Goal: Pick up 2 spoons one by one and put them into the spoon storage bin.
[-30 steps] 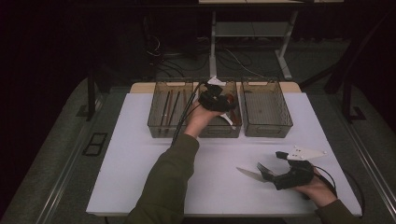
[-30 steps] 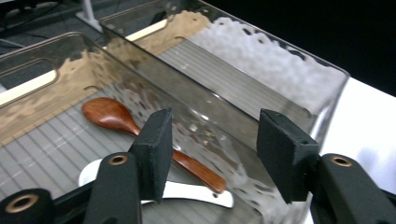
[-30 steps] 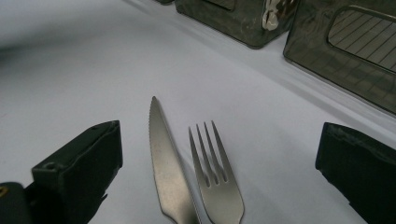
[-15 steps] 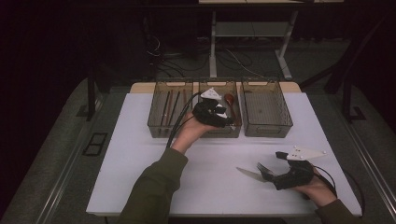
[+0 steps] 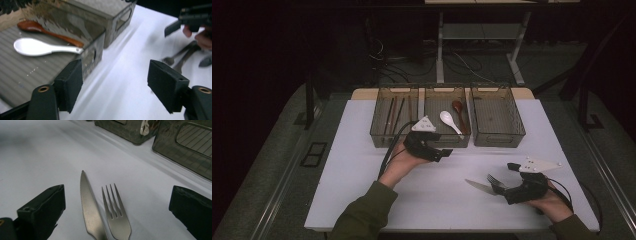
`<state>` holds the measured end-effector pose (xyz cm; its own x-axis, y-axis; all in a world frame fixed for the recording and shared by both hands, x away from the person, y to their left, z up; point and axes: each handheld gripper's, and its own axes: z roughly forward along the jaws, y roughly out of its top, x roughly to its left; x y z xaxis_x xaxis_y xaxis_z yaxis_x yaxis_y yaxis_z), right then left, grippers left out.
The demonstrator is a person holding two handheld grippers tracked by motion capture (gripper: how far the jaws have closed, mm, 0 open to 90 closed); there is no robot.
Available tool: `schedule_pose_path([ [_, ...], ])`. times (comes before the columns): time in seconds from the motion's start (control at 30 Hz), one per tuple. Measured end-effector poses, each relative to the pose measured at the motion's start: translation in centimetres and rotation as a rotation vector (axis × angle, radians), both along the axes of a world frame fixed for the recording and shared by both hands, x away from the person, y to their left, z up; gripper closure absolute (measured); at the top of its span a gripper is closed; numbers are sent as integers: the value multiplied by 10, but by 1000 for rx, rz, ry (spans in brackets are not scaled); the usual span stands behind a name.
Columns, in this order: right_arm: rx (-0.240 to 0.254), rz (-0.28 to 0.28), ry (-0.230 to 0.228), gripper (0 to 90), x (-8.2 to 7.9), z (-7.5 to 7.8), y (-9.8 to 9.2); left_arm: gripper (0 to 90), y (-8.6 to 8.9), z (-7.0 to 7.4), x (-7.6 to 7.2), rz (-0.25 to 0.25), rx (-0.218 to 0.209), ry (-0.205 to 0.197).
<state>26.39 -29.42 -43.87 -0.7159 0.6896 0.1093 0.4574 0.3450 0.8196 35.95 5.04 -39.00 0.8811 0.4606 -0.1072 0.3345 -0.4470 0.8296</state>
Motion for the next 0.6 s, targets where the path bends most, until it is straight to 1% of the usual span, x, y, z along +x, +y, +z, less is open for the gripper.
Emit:
schedule_pose_path([
  [0.03,2,-3,10,6,0,0,0,251,3,-2,-3,3,0,-1],
  [0.07,-3,-1,-6,6,1,0,-1,244,6,-4,-6,4,6,3],
  [0.17,-1,-2,-7,6,1,0,-1,225,14,-9,-16,9,6,-3],
  [0.3,0,-1,-6,6,1,0,-1,198,26,-15,-27,29,-12,-2],
  [0.33,1,-1,-6,6,1,0,-1,189,29,-16,-30,34,-23,-3],
  [0.4,1,-1,-8,6,1,0,-1,169,36,-18,-36,40,-26,-2],
  [0.47,2,-2,-5,6,1,0,-1,141,43,-22,-42,40,-28,-6],
  [0.57,2,-2,-7,6,1,0,-2,113,53,-27,-50,43,-13,-12],
  [0.6,3,-3,-5,6,1,0,-2,105,57,-29,-53,46,-21,-9],
])
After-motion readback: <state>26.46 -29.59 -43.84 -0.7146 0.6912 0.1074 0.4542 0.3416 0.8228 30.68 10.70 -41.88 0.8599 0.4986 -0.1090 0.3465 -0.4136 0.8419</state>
